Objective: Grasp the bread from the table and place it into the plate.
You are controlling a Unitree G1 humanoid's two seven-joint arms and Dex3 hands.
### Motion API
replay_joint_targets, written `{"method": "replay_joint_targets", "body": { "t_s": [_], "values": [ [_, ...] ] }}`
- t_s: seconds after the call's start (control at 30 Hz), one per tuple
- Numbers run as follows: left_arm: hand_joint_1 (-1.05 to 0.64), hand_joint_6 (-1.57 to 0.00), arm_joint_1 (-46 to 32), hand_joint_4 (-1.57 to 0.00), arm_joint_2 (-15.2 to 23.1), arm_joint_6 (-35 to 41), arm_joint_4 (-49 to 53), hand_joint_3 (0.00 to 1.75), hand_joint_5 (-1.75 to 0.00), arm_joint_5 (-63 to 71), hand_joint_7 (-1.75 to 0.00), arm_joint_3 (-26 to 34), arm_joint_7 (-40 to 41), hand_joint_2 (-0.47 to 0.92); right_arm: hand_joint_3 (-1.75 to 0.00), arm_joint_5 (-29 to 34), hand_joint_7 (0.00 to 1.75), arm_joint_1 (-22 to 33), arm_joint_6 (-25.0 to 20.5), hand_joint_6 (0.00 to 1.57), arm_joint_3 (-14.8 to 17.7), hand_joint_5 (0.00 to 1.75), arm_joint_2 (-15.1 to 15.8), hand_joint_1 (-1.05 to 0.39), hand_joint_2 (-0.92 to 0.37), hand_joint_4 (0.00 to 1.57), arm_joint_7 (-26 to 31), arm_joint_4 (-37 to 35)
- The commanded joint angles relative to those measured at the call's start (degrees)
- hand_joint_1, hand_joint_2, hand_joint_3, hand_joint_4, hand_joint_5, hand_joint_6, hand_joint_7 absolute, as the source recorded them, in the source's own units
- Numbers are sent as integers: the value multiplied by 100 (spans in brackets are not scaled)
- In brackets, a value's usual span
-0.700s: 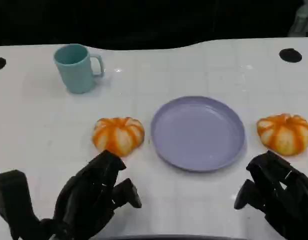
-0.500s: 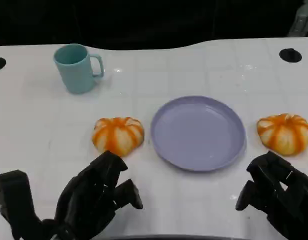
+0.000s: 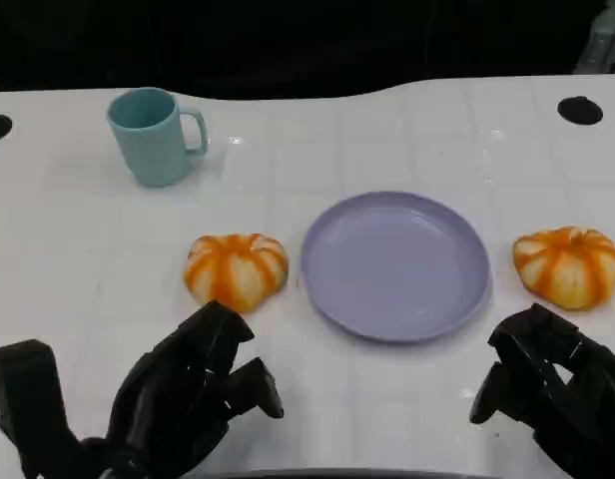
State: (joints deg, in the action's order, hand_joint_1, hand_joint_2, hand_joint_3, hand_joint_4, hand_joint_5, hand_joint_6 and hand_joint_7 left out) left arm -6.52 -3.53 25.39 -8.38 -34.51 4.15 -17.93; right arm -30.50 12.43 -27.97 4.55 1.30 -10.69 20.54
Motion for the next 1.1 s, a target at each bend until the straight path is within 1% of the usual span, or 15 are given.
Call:
{"method": "replay_joint_targets", "body": {
  "t_s": [0.03,0.3,0.33,0.37,0.4,0.5,0.53,0.57,0.6,0.63,0.67,0.77,0.83,0.9,1.1],
  "values": [
    [-58,-61,-61,-83,94,20,-88,37,-175,-23,-175,33,-27,92,-27,24,155,44,-66,52,16,175,50,-48,-92,61,83,93],
    [-58,-61,-59,-83,95,27,-80,36,-175,-32,-175,34,-23,92,-27,8,155,34,-75,52,16,175,60,-48,-92,61,75,92],
    [-59,-58,13,-78,247,-502,-13,35,-174,394,-169,-106,-183,92,-27,0,155,37,-60,53,14,175,27,-48,-92,62,92,99],
    [-61,-54,67,-68,357,-914,44,32,-174,723,-154,-212,-308,92,-25,-6,155,40,-48,53,12,175,2,-49,-92,63,105,104],
    [-62,-52,101,-62,427,-1219,98,31,-174,957,-147,-285,-401,92,-25,-10,155,42,-41,53,12,175,-15,-49,-92,63,114,108],
    [-63,-50,116,-57,448,-1560,222,29,-174,1139,-139,-345,-496,92,-24,-10,154,43,-39,54,13,175,-27,-50,-92,64,119,112],
    [-63,-50,182,-56,627,-2127,302,29,-174,1663,-138,-493,-480,92,-24,-13,154,34,-48,54,8,175,-41,-50,-92,64,134,121],
    [-55,-45,233,-49,758,-2569,373,22,-151,2065,-109,-603,-467,92,-23,-15,154,27,-55,54,5,175,-52,-50,-92,63,145,128],
    [-52,-44,322,-47,980,-3033,430,19,-142,2597,-97,-726,-410,92,-23,-16,154,10,-73,54,1,175,-65,-50,-92,63,168,133],
    [-50,-42,382,-41,1120,-3350,486,13,-122,2947,-71,-801,-366,92,-23,-15,154,-2,-86,53,-1,175,-74,-50,-92,63,183,136],
    [-49,-43,415,-39,1179,-3516,540,11,-115,3114,-60,-827,-337,92,-23,-14,154,-9,-94,53,-2,175,-78,-50,-92,63,192,137],
    [-48,-42,514,-34,1296,-3835,624,9,-106,3539,-48,-861,-182,91,-23,-9,154,-23,-111,53,-5,175,-83,-50,-92,63,223,146],
    [-47,-44,606,-25,1402,-3979,602,3,-99,3929,-29,-877,-16,91,-23,-2,154,-35,-126,53,-8,175,-87,-50,-92,63,252,155],
    [-48,-45,716,-20,1577,-4107,558,1,-96,4530,-20,-918,250,92,-23,6,154,-42,-109,54,-20,175,-92,-50,-92,63,255,152],
    [-50,-38,1121,-14,2191,-4231,423,0,-57,6335,-2,-1096,873,88,-25,56,157,-41,-25,53,-68,175,-100,-50,-92,64,233,136]
  ]
}}
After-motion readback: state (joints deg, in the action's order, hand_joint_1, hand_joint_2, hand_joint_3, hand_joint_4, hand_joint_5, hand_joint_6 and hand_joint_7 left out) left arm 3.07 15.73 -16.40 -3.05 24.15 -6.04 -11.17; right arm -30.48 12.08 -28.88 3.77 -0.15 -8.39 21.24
